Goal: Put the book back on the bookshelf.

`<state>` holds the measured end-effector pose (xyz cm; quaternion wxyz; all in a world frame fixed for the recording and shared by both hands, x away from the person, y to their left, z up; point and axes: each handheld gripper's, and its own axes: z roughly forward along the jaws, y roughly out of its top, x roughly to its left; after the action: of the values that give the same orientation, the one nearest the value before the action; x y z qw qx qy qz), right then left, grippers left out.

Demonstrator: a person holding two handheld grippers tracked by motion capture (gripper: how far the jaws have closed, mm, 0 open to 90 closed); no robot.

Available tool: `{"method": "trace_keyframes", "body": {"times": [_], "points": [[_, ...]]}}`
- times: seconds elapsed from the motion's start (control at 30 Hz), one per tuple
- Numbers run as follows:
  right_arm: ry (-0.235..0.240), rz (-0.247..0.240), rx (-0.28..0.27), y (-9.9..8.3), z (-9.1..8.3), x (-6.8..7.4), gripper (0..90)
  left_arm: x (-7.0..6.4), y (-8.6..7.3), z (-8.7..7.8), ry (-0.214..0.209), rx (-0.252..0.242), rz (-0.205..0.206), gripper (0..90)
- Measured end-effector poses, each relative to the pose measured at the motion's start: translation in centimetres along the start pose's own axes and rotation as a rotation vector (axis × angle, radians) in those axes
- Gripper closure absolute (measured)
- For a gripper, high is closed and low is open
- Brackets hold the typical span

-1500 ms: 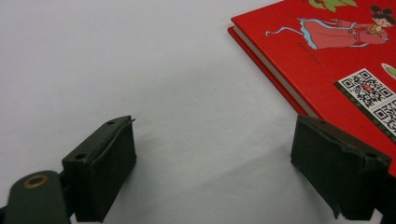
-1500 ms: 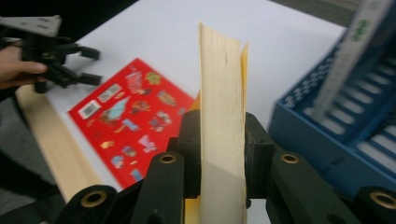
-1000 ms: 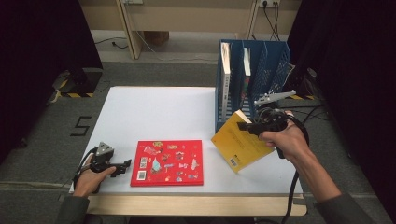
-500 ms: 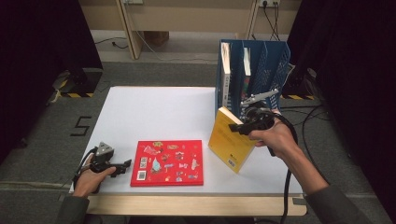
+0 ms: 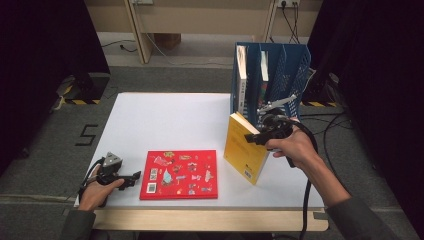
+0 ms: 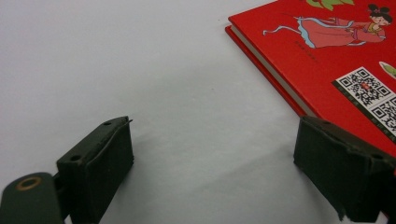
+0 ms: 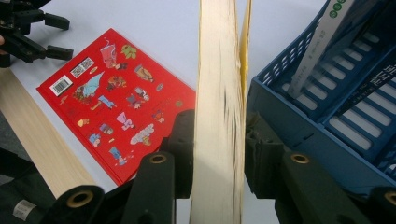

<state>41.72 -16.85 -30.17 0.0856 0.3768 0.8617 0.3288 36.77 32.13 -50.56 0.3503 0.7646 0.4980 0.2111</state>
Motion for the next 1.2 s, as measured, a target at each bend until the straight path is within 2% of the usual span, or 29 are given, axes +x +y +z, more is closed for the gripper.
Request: {"method": "trace_keyframes", "body": {"times": [0.43,0.7,0.83,0.97,1.07,1.2], "points": [[0.0,0.019,0.081,1.4,1.4,-0.3,68.1,0.0,0.0,0.0,-0.002,0.001,0.001,10.1],[0.004,-0.006,0.127,1.8,2.1,-0.4,69.6,0.0,0.0,0.0,-0.002,0.001,0.002,9.9],[-0.008,-0.045,0.124,1.7,2.0,-0.2,73.6,0.0,0.0,0.0,-0.002,0.002,0.002,9.8],[0.008,-0.067,0.118,1.6,1.7,0.0,74.6,0.0,0.0,0.0,-0.003,0.002,0.002,9.8],[0.013,-0.066,0.111,1.3,1.3,-0.1,74.9,0.0,0.0,0.0,-0.003,0.001,0.003,9.7],[0.019,-0.035,0.078,0.5,0.4,-0.6,75.0,0.0,0.0,0.0,-0.003,0.003,0.004,9.4]]}}
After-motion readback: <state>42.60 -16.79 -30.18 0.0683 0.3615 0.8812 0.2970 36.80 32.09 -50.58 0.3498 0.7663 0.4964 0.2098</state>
